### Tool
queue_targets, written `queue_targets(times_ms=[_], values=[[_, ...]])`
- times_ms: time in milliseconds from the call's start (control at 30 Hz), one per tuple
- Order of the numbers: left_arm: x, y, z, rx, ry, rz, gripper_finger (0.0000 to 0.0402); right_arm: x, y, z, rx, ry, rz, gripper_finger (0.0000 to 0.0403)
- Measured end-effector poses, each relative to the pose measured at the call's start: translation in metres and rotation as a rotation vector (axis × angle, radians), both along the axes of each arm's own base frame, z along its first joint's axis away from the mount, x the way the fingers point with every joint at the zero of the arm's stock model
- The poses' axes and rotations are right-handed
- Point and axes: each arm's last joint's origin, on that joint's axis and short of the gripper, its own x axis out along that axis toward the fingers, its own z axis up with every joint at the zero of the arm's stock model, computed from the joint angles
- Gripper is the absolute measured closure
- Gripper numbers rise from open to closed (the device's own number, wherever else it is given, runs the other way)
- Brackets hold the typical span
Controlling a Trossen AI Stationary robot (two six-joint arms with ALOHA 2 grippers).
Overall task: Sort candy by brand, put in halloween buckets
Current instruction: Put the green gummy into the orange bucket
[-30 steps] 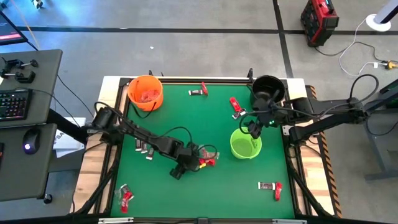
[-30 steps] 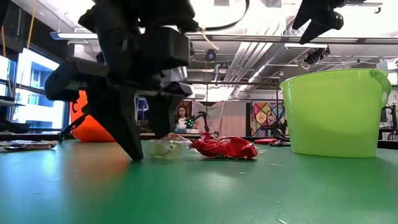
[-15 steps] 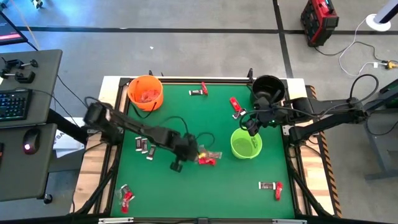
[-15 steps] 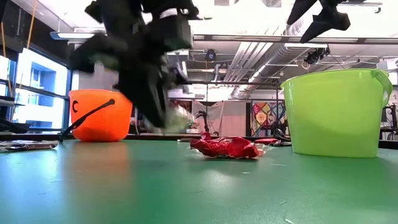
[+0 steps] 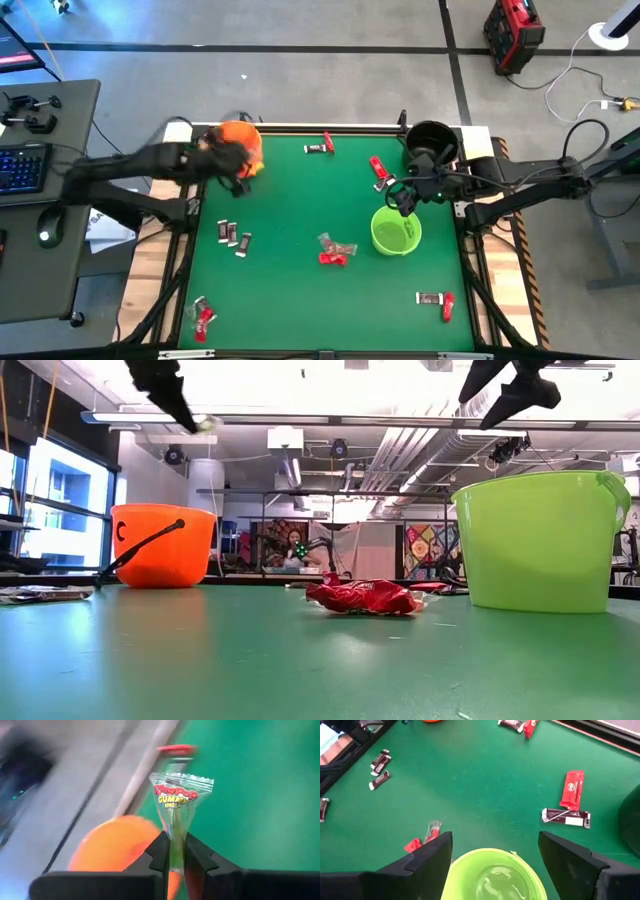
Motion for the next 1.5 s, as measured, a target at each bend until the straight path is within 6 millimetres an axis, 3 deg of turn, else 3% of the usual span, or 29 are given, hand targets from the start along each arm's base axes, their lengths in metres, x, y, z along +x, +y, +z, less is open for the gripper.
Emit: queue_targets(times_ms=[100,233,567,667,767,900,1067,1300,1500], values=[[-0.029,0.013,0.009,0.040,-0.063,0.222,0.0377,0.000,0.000,0.000,-0.014,0.007,0.017,0.0114],[-0.047,0.029,0.008,0.037,-0.042,0.388,0.0359,0.000,0.000,0.000,-0.019,0.016,0.044,0.0114],[-0.037,0.078,-0.012,-0.083,0.055,0.605,0.0227,0.000,0.000,0.000,-0.043,0.028,0.076,0.0114],[-0.033,0.083,-0.017,-0.165,0.028,0.610,0.0190,0.000,0.000,0.000,-0.042,0.028,0.076,0.0114],[-0.024,0.075,-0.019,-0.366,-0.066,0.515,0.0165,0.000,0.000,0.000,-0.042,0.030,0.076,0.0114],[-0.011,0.044,-0.020,-0.600,-0.086,0.330,0.0157,0.000,0.000,0.000,-0.053,0.036,0.090,0.0114],[-0.004,-0.026,-0.030,-0.788,0.147,0.223,0.0163,0.000,0.001,0.000,-0.047,0.034,0.086,0.0114],[0.003,-0.122,-0.059,-0.921,0.367,0.530,0.0165,0.000,0.000,0.000,-0.039,0.030,0.077,0.0114],[0.008,-0.201,-0.110,-0.922,0.683,0.621,0.0165,0.000,0.001,0.000,-0.039,0.030,0.077,0.0114]])
